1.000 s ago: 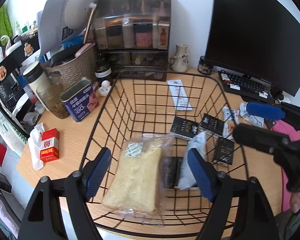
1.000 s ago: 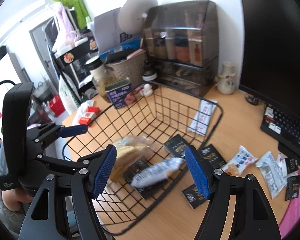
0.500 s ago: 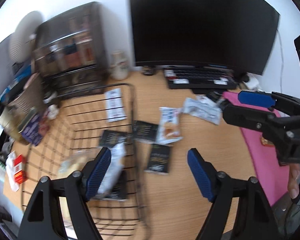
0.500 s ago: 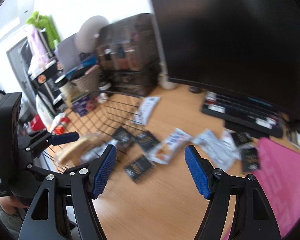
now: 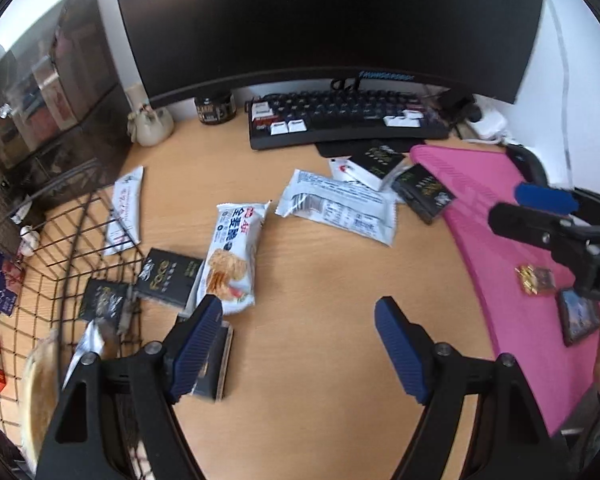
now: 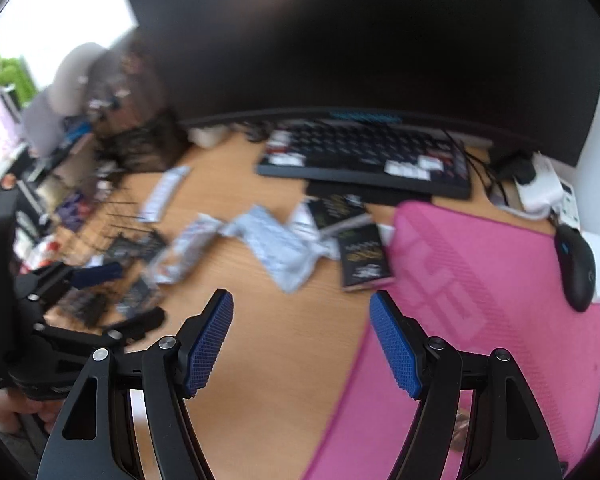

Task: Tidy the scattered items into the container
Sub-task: 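Grasp the Aji snack pack with the left gripper while the right grasps a tissue pack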

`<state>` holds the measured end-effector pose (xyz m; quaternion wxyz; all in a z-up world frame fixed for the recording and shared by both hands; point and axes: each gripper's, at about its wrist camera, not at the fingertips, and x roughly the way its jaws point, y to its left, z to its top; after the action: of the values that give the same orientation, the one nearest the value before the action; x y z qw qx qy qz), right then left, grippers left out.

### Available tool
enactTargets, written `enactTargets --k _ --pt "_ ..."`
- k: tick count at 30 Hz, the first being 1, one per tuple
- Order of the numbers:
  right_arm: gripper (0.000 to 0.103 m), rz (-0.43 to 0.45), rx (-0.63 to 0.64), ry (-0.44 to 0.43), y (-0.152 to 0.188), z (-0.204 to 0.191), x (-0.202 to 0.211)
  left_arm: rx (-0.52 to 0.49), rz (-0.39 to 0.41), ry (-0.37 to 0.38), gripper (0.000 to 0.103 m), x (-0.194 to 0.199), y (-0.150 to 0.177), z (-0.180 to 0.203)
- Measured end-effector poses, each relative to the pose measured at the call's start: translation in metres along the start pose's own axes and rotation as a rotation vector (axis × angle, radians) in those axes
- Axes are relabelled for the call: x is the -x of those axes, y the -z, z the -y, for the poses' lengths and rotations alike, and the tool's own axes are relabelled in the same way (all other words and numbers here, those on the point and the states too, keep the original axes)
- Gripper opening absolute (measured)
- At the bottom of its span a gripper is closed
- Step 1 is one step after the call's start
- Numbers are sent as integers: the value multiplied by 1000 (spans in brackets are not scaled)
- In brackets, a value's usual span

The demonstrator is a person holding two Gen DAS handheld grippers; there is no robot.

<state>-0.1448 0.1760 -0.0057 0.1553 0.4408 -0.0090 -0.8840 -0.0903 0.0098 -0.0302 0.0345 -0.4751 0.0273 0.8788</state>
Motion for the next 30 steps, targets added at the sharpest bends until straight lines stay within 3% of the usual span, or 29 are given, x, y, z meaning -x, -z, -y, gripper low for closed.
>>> enactTargets --k 5,16,21,22,23,24,26,30 --pt "72 -55 -10 46 -14 22 -43 34 -38 -8 81 -35 -19 -12" --pt "72 -135 -11 44 -42 35 -104 76 -86 -97 81 -81 -50 -39" --pt "72 -175 -7 43 -40 38 -128 96 -115 -64 81 -99 -44 -46" --pt "72 -165 8 49 -39 37 -128 91 -112 -58 79 -100 -43 -46" --pt "71 -162 24 55 -38 35 -129 87 -115 -52 70 -101 -41 -45" --pt "62 -162 32 60 -38 33 -129 89 -123 -45 54 -103 -40 -46" --pt "48 -159 52 86 -38 31 -128 101 -119 -15 43 -101 -39 -49" --pt "48 -169 56 48 -34 30 -123 93 -118 19 39 -95 -34 -50"
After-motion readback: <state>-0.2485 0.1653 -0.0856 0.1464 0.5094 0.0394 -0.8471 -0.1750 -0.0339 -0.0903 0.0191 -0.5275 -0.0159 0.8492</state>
